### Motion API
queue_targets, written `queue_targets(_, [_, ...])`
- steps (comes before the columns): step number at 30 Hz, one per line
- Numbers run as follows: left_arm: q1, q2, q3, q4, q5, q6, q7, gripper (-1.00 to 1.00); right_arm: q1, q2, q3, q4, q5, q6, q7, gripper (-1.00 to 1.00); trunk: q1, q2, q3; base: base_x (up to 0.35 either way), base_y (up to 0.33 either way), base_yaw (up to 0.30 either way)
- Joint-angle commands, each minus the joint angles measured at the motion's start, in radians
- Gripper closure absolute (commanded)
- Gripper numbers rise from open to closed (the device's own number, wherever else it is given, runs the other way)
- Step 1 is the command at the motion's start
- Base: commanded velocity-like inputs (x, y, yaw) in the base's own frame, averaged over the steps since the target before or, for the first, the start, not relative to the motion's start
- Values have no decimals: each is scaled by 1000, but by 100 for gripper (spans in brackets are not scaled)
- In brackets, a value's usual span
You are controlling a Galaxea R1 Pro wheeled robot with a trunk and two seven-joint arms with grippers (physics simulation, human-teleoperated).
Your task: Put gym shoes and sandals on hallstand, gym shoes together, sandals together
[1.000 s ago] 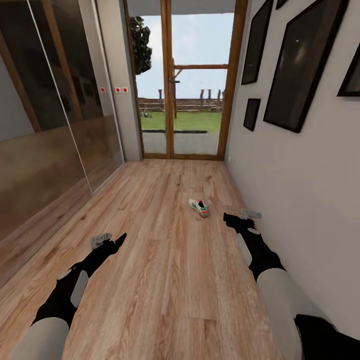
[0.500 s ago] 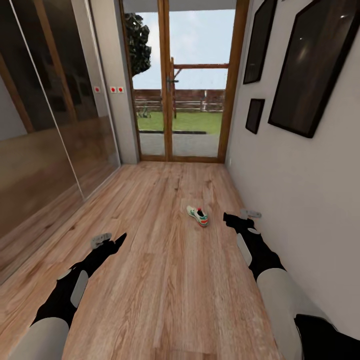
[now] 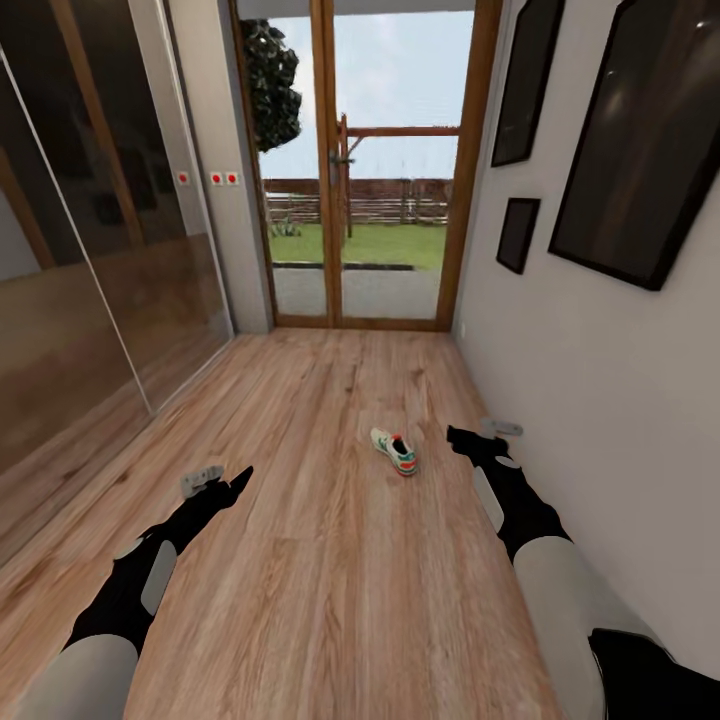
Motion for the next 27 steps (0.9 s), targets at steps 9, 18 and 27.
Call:
queue_targets(9, [-1, 0, 2, 0, 9, 7, -6, -100, 0, 1, -2, -2, -4, 5, -2, -100, 0, 0, -1, 349, -62, 230])
queue_targets(18, [-1, 0, 2, 0, 9, 7, -6, -100, -1, 1, -2, -2, -4, 5, -2, -100, 0, 0, -1, 349, -59, 272])
queue_targets(27, [-1, 0, 2, 0, 8, 7, -7, -100, 0, 1, -2, -2, -4, 5, -2, -100, 0, 0, -1, 348, -77, 39])
